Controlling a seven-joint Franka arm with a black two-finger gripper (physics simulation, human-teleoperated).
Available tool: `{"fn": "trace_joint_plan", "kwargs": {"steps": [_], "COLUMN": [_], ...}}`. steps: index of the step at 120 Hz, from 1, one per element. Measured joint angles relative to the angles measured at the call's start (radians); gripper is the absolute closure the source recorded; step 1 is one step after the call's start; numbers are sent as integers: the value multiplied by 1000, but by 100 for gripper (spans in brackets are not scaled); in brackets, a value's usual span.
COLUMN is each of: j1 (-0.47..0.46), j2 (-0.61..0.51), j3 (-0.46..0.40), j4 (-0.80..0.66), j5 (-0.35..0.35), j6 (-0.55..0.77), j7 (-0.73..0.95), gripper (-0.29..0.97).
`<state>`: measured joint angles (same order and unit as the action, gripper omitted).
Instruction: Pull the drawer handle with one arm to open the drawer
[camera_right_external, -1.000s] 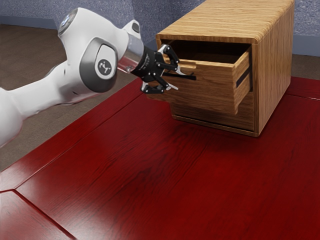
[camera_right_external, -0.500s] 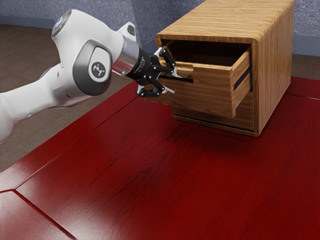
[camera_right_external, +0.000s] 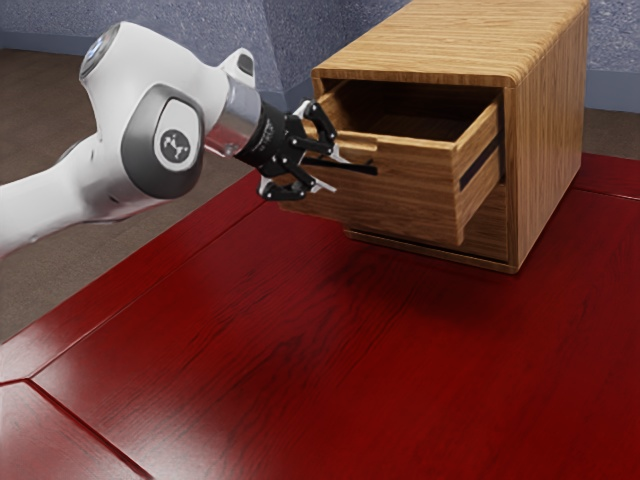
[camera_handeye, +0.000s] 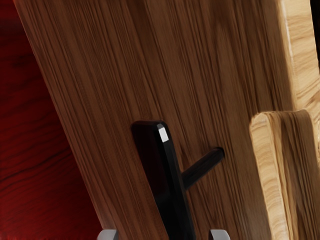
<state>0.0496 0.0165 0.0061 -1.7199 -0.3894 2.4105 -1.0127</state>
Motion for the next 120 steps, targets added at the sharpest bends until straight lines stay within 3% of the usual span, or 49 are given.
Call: {"fn": "trace_joint_plan", "kwargs": {"steps": [120], "j1": [-1], "j2": [-175], "j3": [16], "j4": [-186], "j5": [1], "j6": [0], "j7": [2], "gripper": [56]}}
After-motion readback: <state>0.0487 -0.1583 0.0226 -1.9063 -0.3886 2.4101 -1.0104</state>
